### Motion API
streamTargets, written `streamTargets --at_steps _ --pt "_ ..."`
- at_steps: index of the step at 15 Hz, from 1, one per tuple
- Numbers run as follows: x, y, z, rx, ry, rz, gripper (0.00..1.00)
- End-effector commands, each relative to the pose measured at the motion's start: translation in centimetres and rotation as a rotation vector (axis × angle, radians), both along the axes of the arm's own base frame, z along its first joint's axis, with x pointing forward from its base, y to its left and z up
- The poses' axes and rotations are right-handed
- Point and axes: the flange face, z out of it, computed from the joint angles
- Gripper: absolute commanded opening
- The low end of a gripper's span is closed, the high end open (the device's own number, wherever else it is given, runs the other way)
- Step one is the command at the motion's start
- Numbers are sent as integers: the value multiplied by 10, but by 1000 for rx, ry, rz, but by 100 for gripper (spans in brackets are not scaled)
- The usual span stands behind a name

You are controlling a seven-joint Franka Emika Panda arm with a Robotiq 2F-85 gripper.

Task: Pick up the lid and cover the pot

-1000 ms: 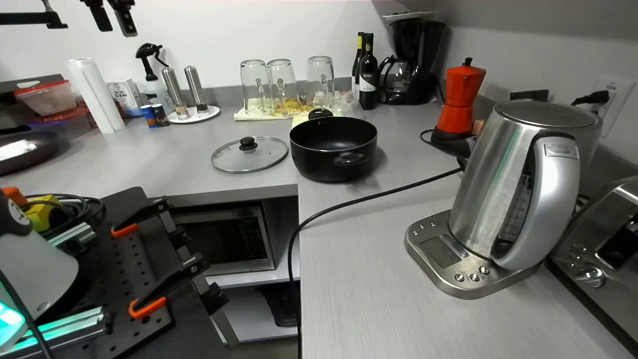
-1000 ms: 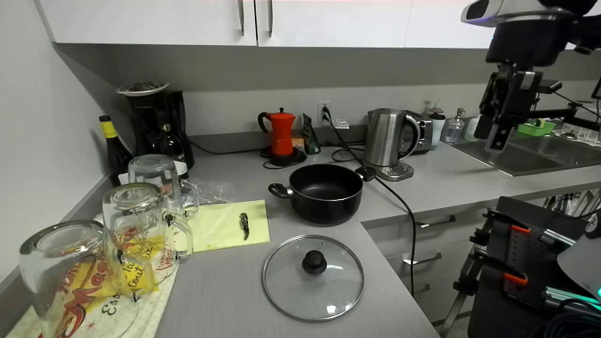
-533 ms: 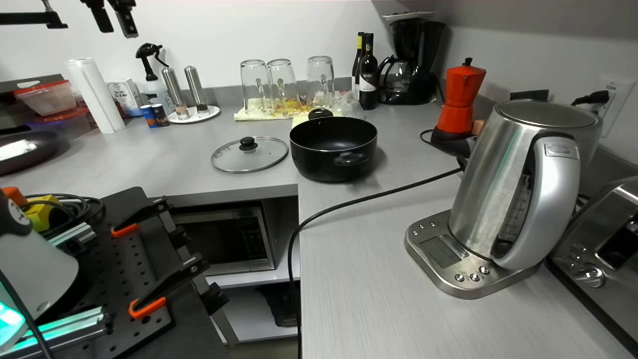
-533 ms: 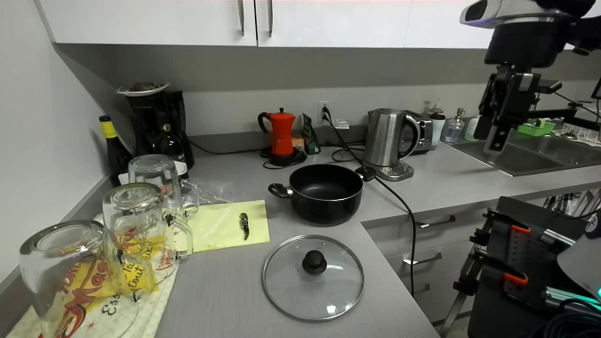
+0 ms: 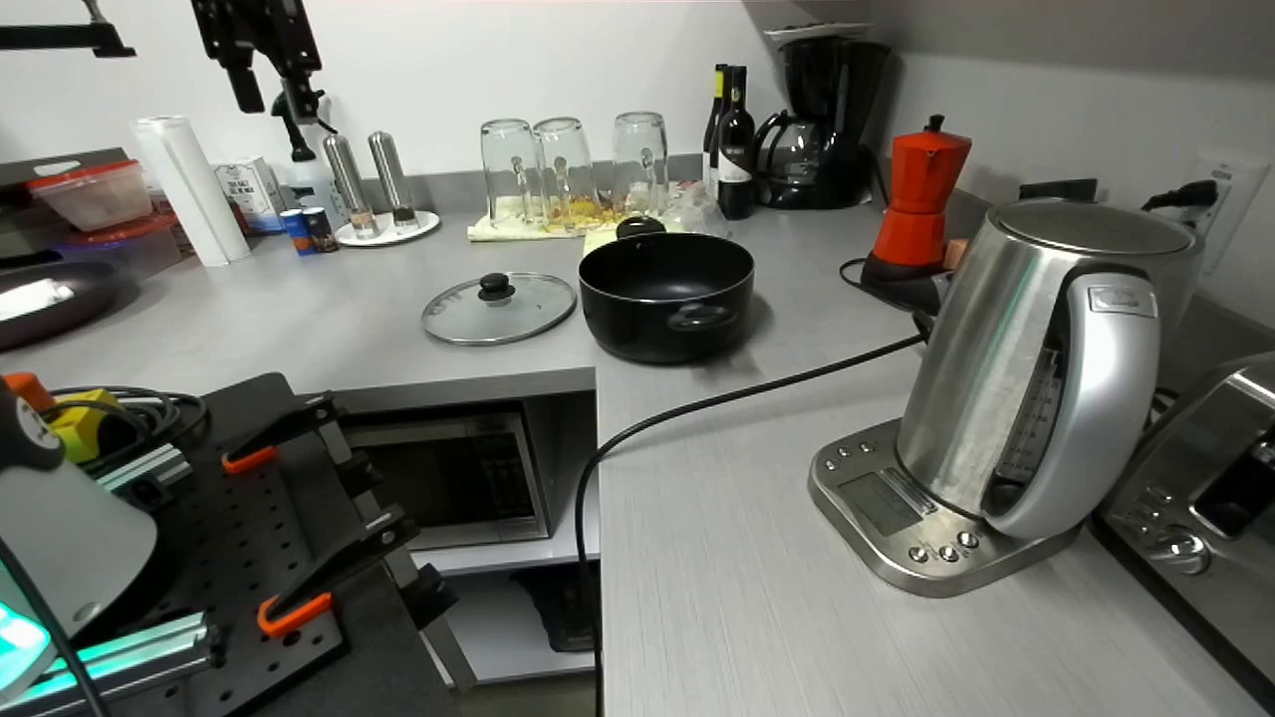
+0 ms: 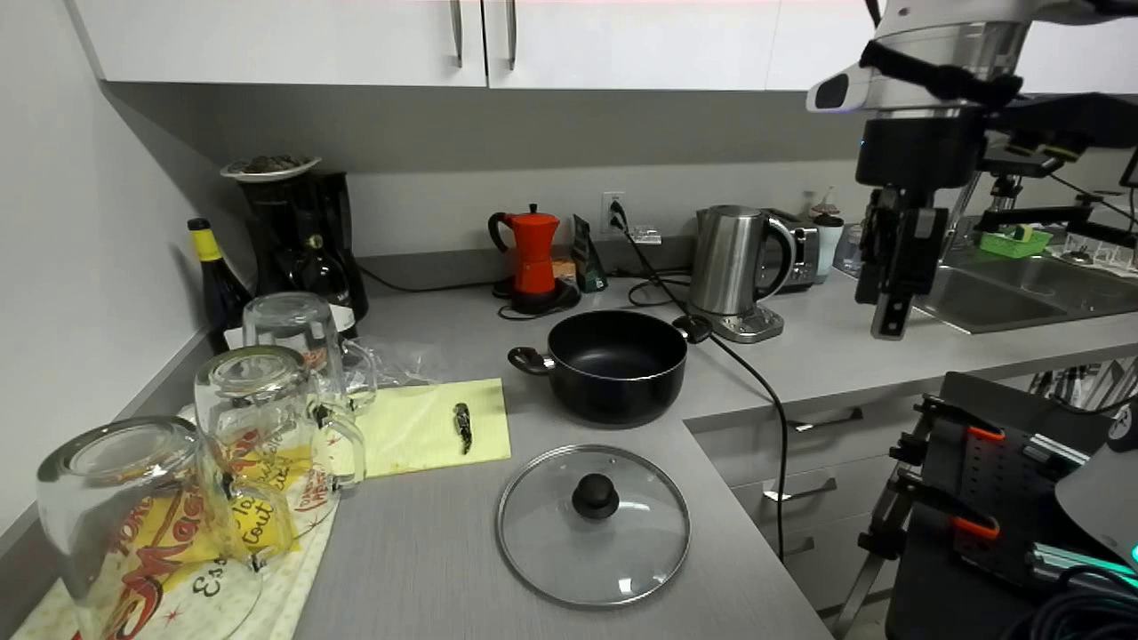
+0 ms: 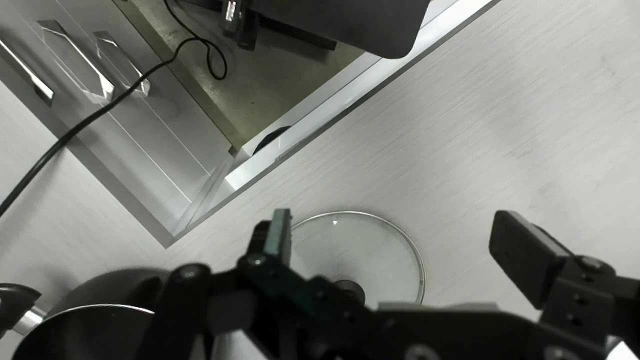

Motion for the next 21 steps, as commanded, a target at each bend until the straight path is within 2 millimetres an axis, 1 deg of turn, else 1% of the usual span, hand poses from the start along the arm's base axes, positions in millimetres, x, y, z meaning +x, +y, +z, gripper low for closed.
streamTargets --at_steps 1,5,9,12,15,18,21 --pt "32 27 -25 -41 25 94 100" --pt "56 57 -61 -121 50 211 100" --pt "78 87 -102 -217 72 371 100" --pt "96 104 -130 -273 64 481 100" --pt "117 120 -155 -298 45 585 100" --pt "134 135 -171 -280 26 662 100" --pt "149 148 -183 -231 13 724 100"
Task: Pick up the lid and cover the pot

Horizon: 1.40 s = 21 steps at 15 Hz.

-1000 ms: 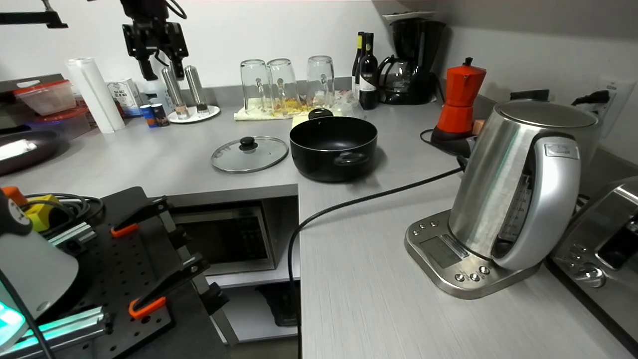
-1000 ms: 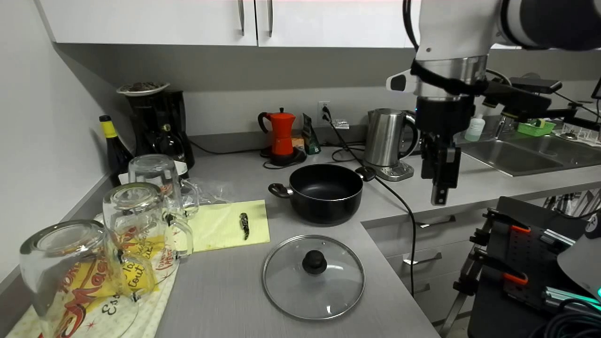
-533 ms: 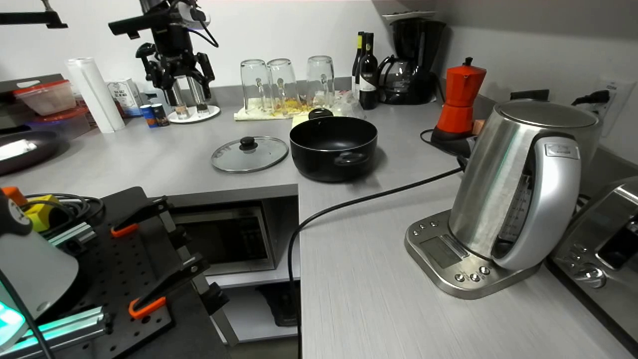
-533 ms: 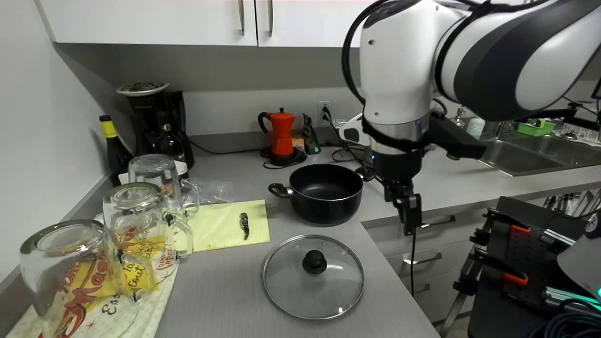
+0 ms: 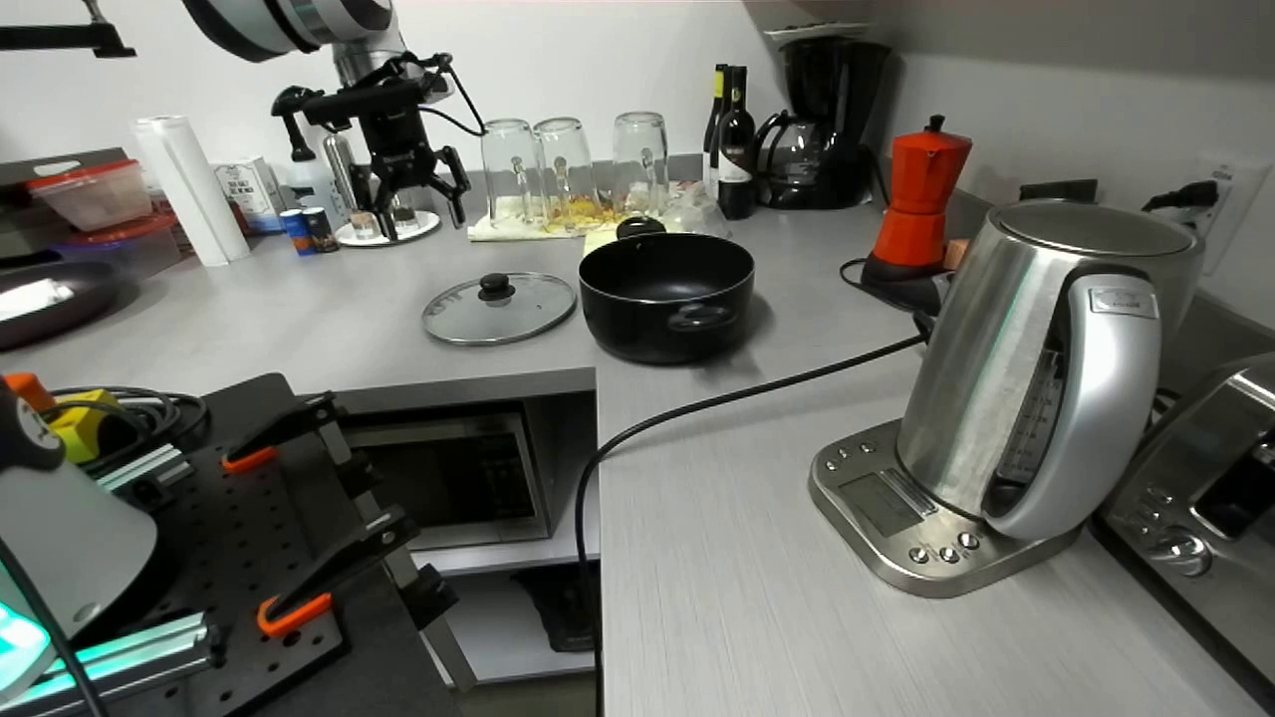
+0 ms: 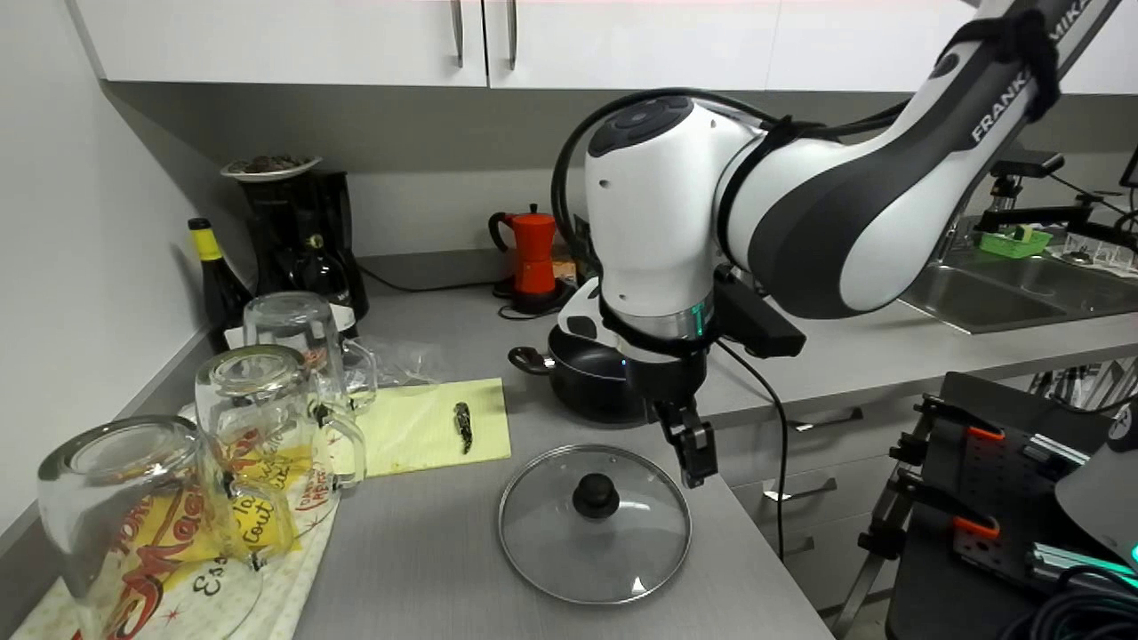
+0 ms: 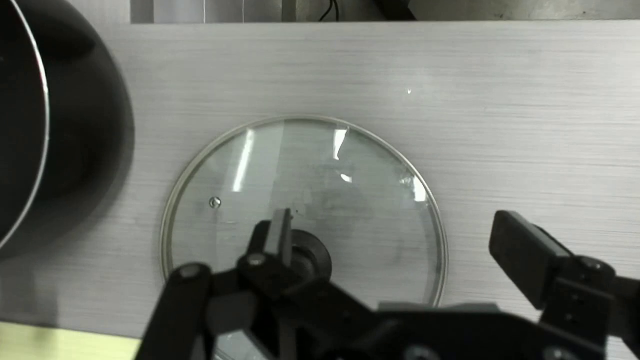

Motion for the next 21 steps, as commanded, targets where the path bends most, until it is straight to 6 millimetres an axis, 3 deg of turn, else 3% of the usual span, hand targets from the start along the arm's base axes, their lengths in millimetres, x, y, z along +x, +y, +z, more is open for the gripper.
streamTargets --at_steps 1,8,13,17,21 --pt "26 16 -16 47 8 86 100" --pt "63 9 -57 100 62 142 100" --pt "71 9 -85 102 106 180 100" --pt "74 12 -97 104 128 209 100" --pt "81 12 -96 111 123 223 100"
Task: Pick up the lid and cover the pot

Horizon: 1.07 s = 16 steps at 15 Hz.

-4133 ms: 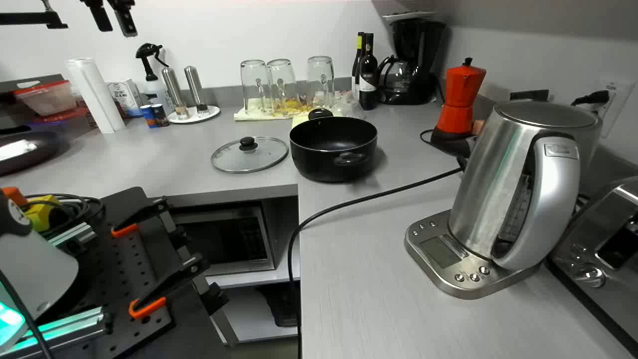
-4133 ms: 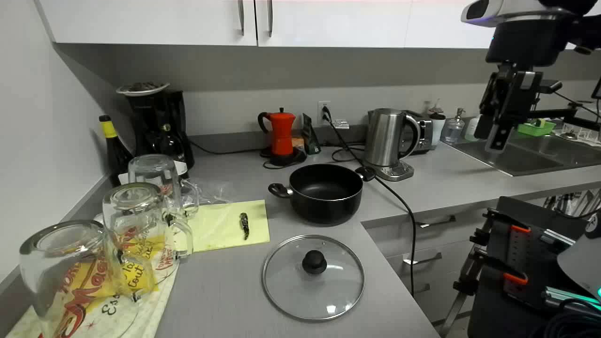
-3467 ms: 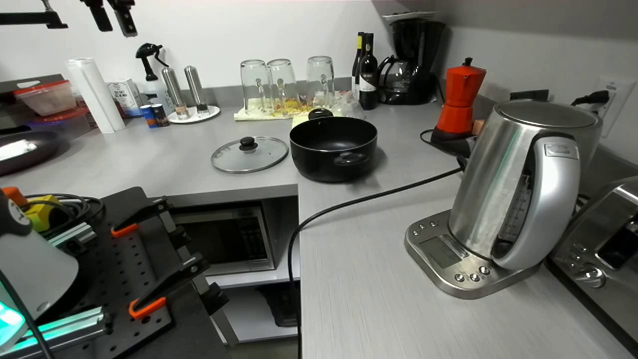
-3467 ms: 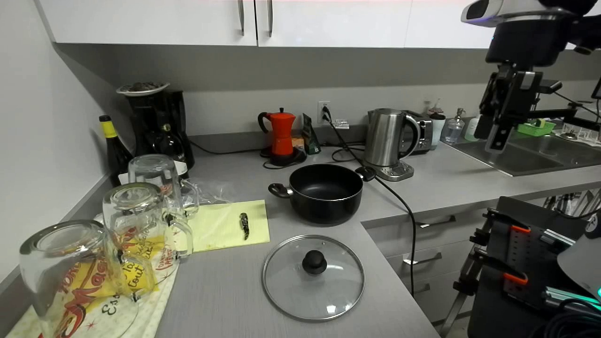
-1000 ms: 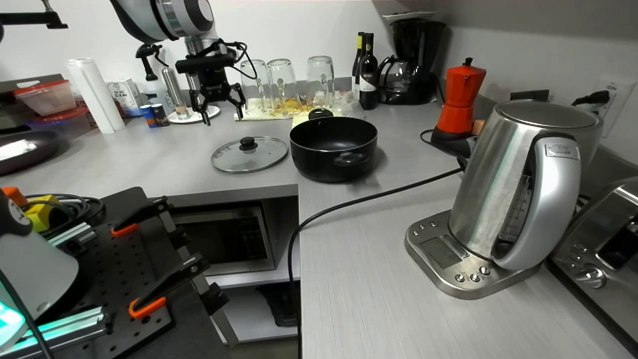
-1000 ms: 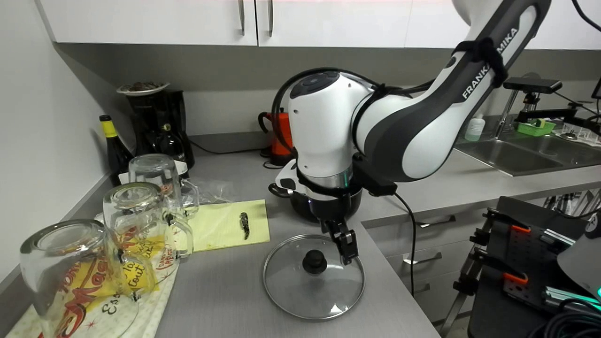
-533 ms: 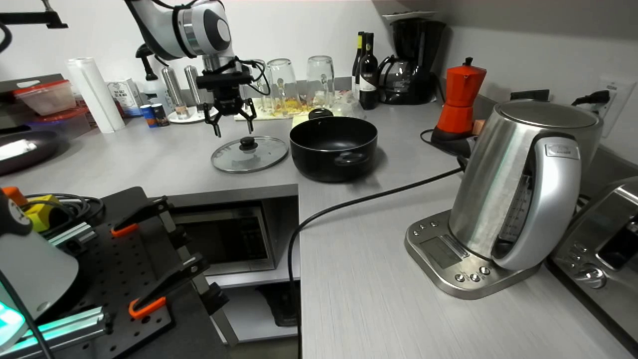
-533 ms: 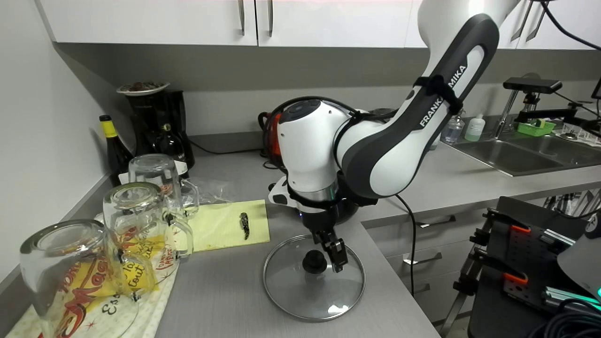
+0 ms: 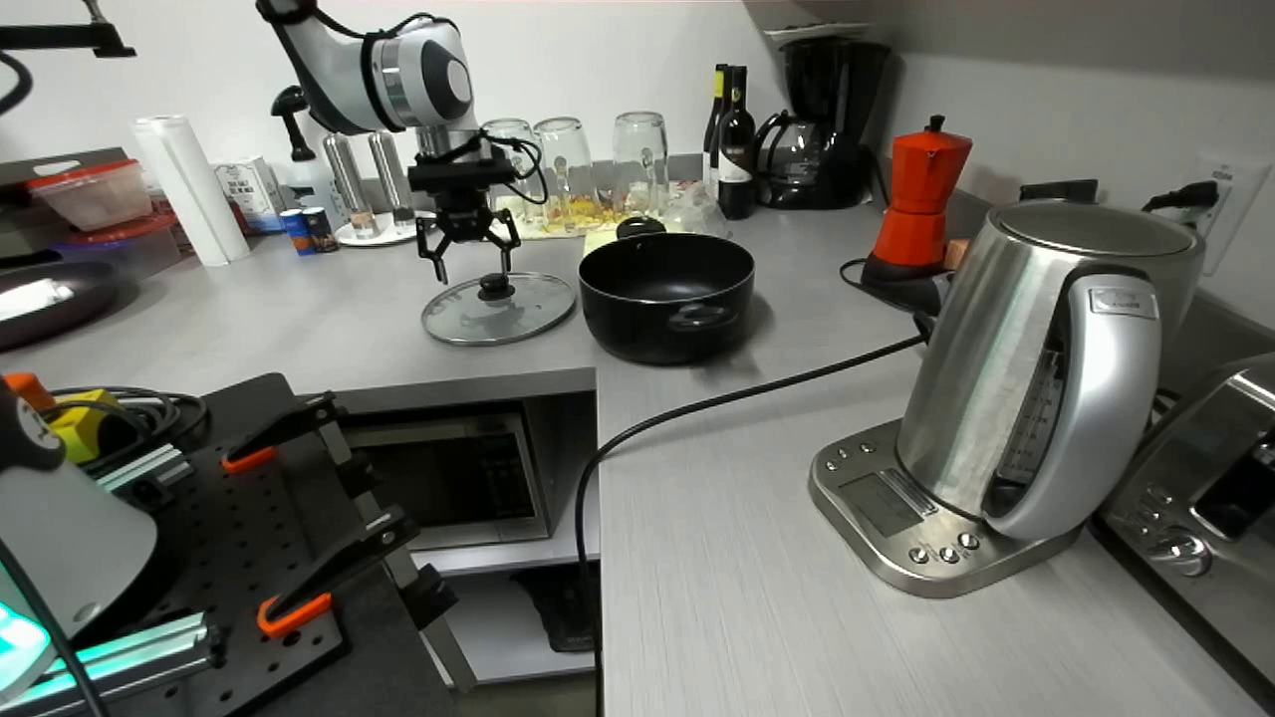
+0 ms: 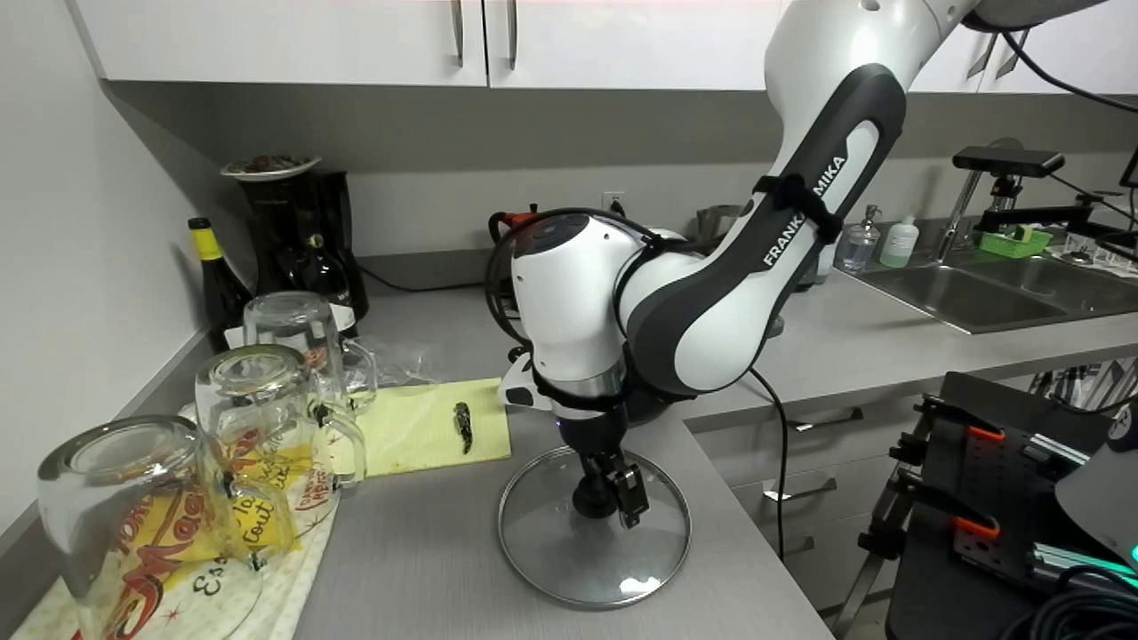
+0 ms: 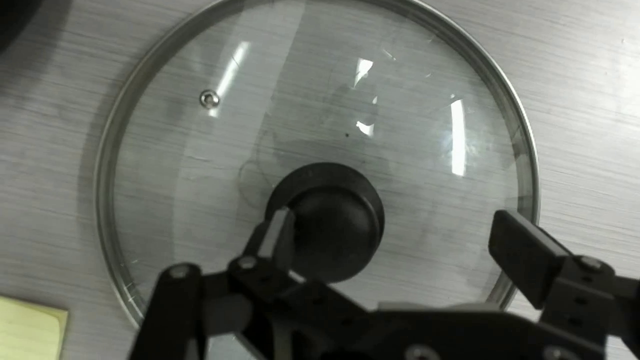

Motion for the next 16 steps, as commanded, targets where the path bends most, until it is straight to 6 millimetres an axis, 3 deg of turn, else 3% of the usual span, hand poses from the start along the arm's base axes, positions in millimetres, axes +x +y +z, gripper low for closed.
streamTargets --at_steps 1,9,10,12,16 --pt "10 3 -3 14 7 26 100" --pt "15 -8 -11 -7 8 34 100" --pt "15 -9 -12 -4 7 34 75" --pt "15 -8 -11 0 7 38 68" --pt "15 -7 -10 1 6 48 36"
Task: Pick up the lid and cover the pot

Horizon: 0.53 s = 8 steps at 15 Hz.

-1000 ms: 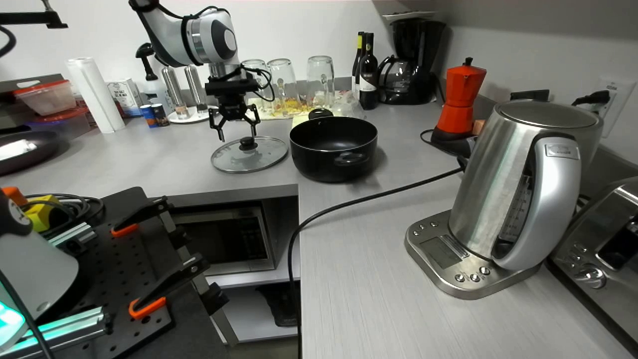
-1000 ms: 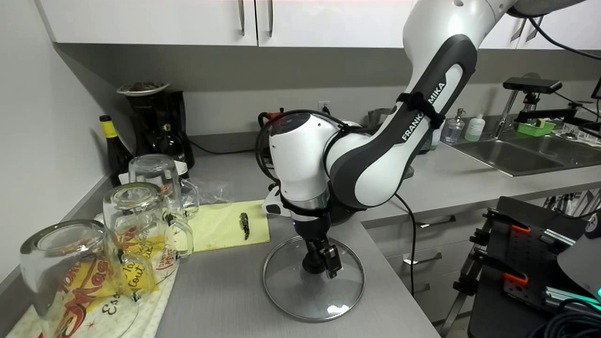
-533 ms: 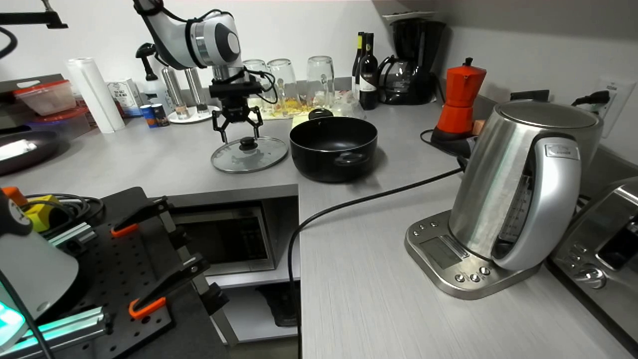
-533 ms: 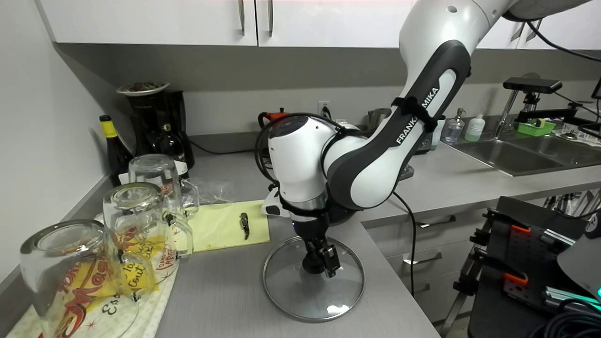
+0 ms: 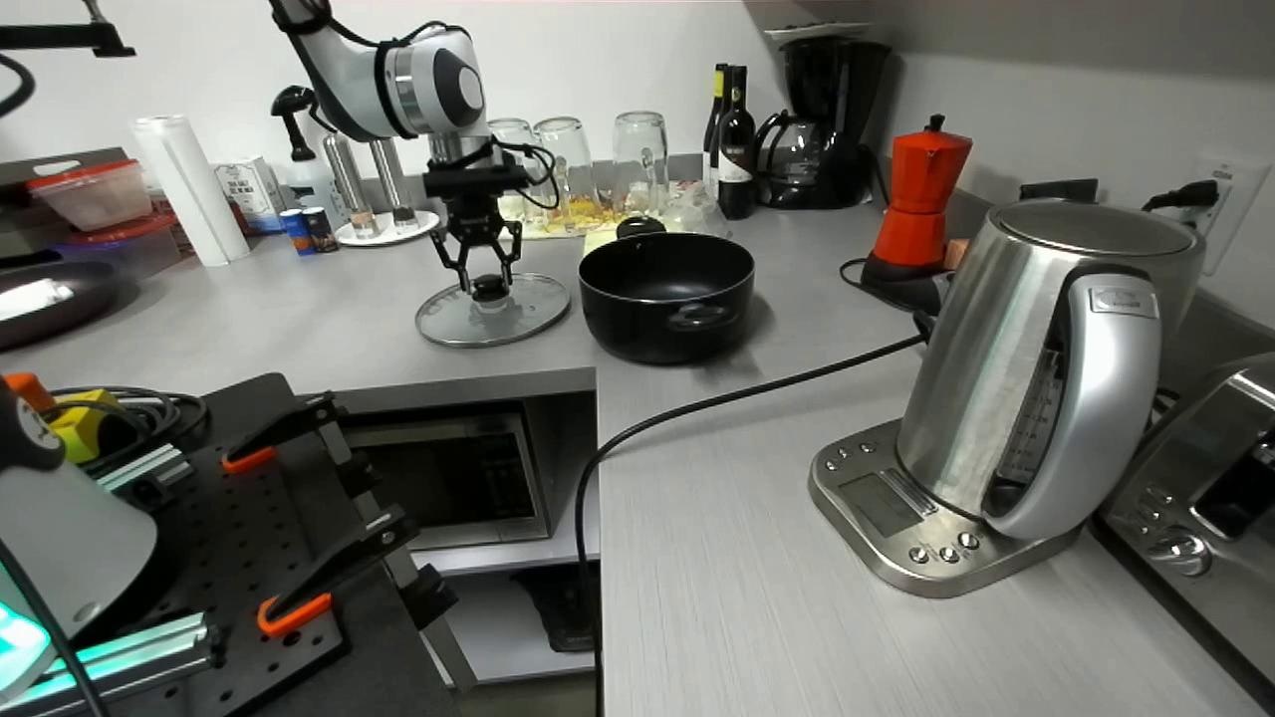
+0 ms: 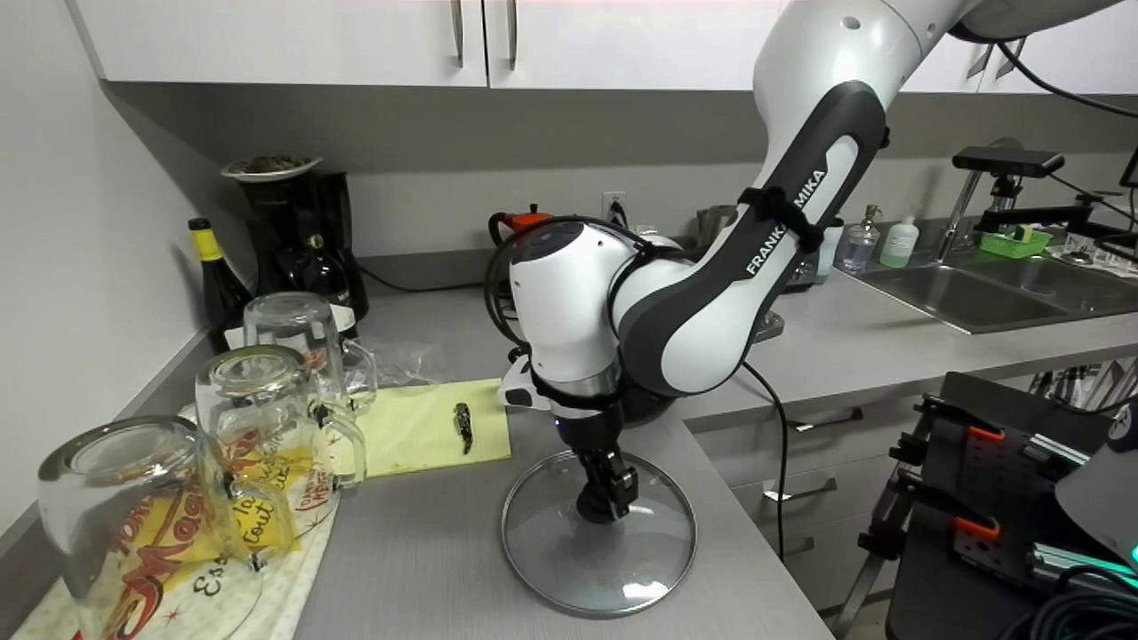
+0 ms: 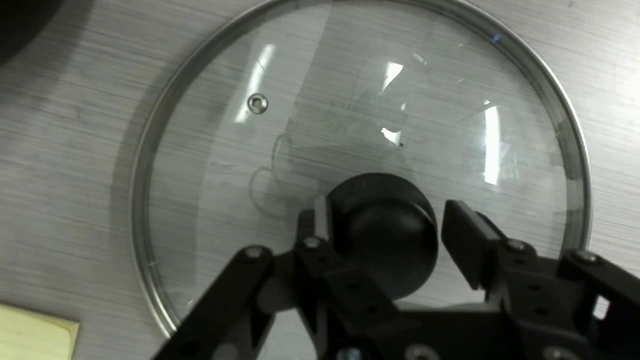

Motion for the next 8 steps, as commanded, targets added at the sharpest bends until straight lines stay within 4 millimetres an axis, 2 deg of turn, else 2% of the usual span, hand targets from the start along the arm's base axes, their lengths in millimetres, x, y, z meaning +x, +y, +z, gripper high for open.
streamTargets --at_steps 1,5,8 --pt "4 3 0 7 -1 26 27" --pt "0 6 8 12 -8 21 25" --pt "-18 16 25 -10 -20 23 25"
